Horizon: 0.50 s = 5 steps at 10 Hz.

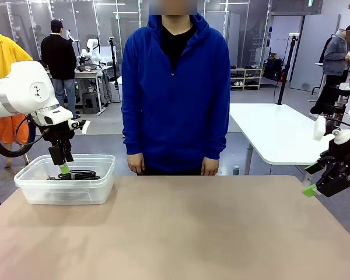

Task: Organize and store the cables.
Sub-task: Place the USB Extension Cable into the Organizing box.

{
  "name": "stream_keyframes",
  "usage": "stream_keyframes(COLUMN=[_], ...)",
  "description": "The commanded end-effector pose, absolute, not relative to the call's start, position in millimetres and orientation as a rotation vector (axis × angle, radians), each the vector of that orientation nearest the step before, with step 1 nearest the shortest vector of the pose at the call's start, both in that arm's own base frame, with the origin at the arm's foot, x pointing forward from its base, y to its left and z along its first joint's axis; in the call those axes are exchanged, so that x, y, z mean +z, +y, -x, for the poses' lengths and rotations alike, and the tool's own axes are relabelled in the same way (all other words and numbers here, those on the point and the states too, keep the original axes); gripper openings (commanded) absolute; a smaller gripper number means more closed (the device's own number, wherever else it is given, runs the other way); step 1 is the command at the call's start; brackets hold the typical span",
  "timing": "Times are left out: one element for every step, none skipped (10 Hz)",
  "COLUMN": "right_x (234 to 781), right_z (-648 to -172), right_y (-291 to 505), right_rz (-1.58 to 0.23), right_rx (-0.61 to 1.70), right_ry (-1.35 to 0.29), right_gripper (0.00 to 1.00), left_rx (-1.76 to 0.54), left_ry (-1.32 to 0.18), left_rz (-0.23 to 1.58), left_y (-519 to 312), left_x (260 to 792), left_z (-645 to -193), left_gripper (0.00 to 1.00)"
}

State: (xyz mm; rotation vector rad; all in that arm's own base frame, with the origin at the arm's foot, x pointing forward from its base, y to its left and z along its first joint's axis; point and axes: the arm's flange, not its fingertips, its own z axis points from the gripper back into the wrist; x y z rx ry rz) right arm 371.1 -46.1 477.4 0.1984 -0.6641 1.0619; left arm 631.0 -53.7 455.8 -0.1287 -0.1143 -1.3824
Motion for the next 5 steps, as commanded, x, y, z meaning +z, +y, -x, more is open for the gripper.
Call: stream_keyframes(right_x=[477.3, 477.3, 477.3, 477.3, 477.3], right_z=[-372.3, -372.3, -372.3, -372.3, -372.3], right_y=[-44.3, -44.3, -44.3, -44.3, -44.3], right_rz=[-0.208, -0.208, -0.208, -0.208, -0.208], right_rx=[1.045, 1.045, 1.045, 1.045, 1.045], right_ry=[-0.661, -0.661, -0.661, -0.661, -0.661], right_gripper=[1.0, 1.0, 1.0, 1.0, 1.0], left_rx=[-1.381, -1.381, -1.381, -1.381, -1.381], left_ry=[-0.12, -0.12, -0.12, -0.12, -0.12], left_rz=[0.125, 0.125, 0.125, 0.125, 0.125], left_y=[-52.6, -52.6, -52.6, -52.6, -52.6], left_x=[457.4, 457.4, 457.4, 457.4, 457.4], left_z=[-632.4, -632.4, -632.4, -632.4, -632.4], left_gripper=[1.0, 1.0, 1.0, 1.0, 1.0])
